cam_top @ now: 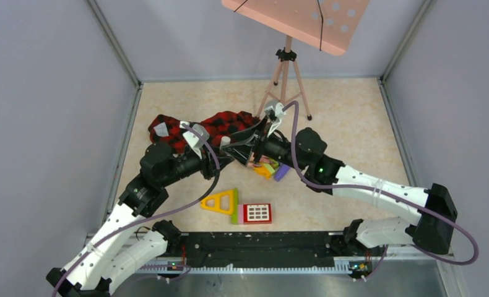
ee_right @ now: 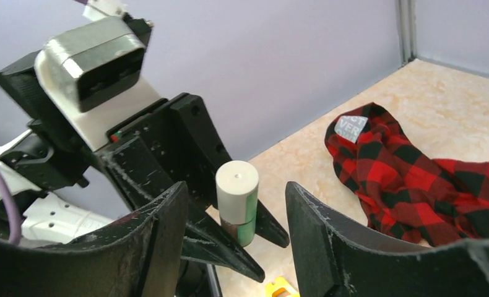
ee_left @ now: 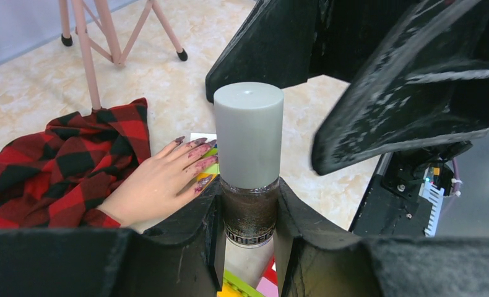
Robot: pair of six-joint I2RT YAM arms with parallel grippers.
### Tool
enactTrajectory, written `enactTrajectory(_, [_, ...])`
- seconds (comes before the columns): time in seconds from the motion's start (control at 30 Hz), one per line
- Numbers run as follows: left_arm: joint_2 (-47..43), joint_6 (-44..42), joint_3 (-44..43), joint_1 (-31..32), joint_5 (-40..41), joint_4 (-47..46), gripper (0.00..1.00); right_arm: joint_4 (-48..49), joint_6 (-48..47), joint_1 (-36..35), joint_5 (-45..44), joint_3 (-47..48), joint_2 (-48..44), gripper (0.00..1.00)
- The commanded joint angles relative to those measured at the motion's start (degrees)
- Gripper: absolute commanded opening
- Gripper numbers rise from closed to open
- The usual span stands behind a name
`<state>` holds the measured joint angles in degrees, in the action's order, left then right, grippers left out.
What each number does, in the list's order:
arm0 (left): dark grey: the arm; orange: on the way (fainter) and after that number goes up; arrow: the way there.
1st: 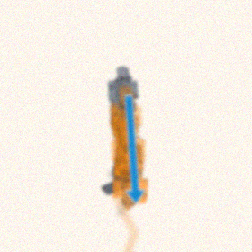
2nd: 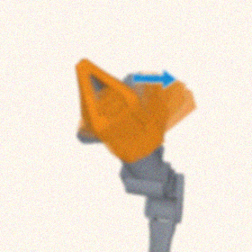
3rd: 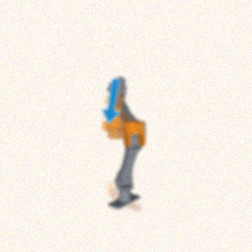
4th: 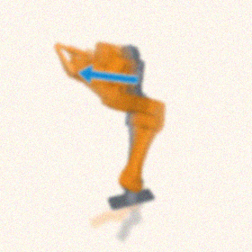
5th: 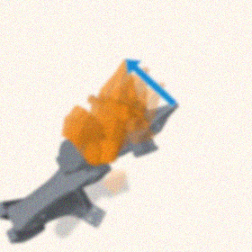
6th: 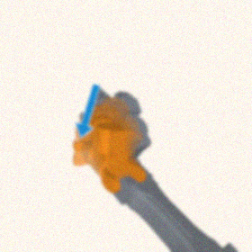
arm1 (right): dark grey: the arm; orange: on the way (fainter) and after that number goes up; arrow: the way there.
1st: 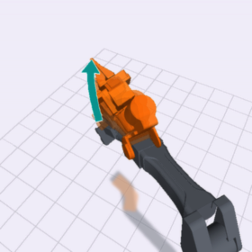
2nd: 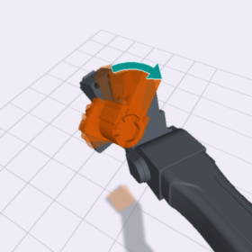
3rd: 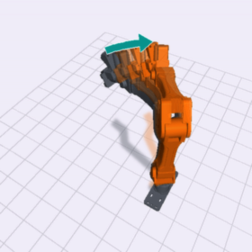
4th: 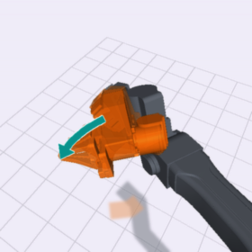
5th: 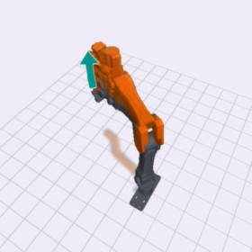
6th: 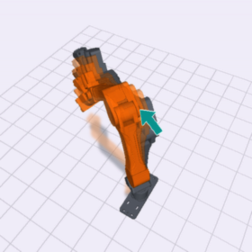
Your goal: Paint the nails
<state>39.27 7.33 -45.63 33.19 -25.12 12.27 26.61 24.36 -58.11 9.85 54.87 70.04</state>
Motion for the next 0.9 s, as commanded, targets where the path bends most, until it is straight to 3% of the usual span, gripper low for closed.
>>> enactTrajectory(0.0, [-0.19, -0.53, -1.48, -0.13, 1.73, -1.43, 0.00, -1.04, 1.07, -1.25, -4.30, 4.00, 1.33, 0.56])
enactTrajectory(0.27, [0.24, -0.65, -1.57, -0.15, 1.68, -1.16, 0.00, -0.23, 1.21, -1.92, -3.46, 6.01, 3.81, 0.52])
enactTrajectory(0.37, [0.27, -0.72, -1.74, -0.16, 1.86, -0.86, 0.00, -0.55, 1.25, -2.00, -2.56, 6.74, 4.69, 0.43])
enactTrajectory(0.53, [0.16, -0.82, -1.71, -0.10, 1.80, -0.77, 0.00, -2.05, 1.28, -2.10, -1.14, 8.04, 5.96, 0.39])
enactTrajectory(0.63, [0.16, -0.83, -1.71, -0.10, 1.95, -0.85, 0.00, -2.97, 1.19, -2.15, -0.46, 8.85, 6.71, 0.22])
enactTrajectory(0.7, [0.15, -0.82, -1.75, -0.13, 1.74, -0.82, 0.00, -3.14, 1.05, -2.16, -0.21, 8.86, 6.93, 0.03])
enactTrajectory(0.87, [0.02, -0.80, -1.89, -0.10, -2.60, -1.23, 0.00, -4.17, -1.06, -2.11, 0.49, 8.38, 5.15, 0.00])
